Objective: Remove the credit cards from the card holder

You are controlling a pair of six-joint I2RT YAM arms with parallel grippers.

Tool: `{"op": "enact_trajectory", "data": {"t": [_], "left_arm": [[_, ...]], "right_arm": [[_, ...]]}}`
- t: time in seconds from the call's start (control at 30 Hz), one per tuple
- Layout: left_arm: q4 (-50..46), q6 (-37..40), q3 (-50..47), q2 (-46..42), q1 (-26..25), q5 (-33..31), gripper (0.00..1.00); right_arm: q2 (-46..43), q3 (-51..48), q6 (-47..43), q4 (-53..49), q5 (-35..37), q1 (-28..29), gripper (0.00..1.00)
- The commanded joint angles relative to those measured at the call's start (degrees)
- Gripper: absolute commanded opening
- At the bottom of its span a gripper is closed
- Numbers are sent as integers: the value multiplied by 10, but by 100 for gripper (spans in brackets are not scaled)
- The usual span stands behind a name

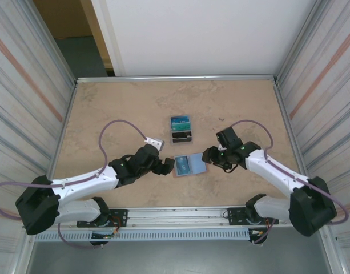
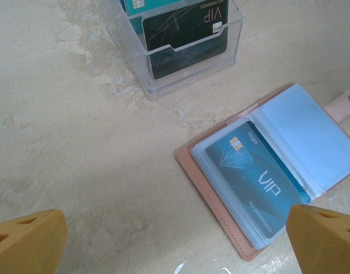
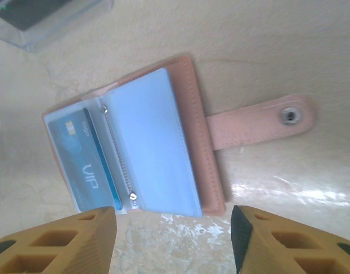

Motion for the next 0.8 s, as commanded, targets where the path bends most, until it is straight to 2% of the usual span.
{"op": "enact_trajectory", "data": {"t": [0.0,0.13,0.3,0.53,0.77], "left_arm": [[-5,-3,21,13,-6,-16,99],[-22,4,43,48,-12,-23,99],[-23,2,64,103,-32,-44,99],[2,-11,80,174,-45,-38,99],[33,-15,73,204,-44,-33,99]], "right_arm": [[-49,0,-15,-57,42,-6,55],[-93,-1,-23,-45,36,-2,54],[-131,-5,-38,2,-3,2,47],[-113,-5,-56,53,-24,34,48],[-66,-7,-48,89,-32,52,48]]}}
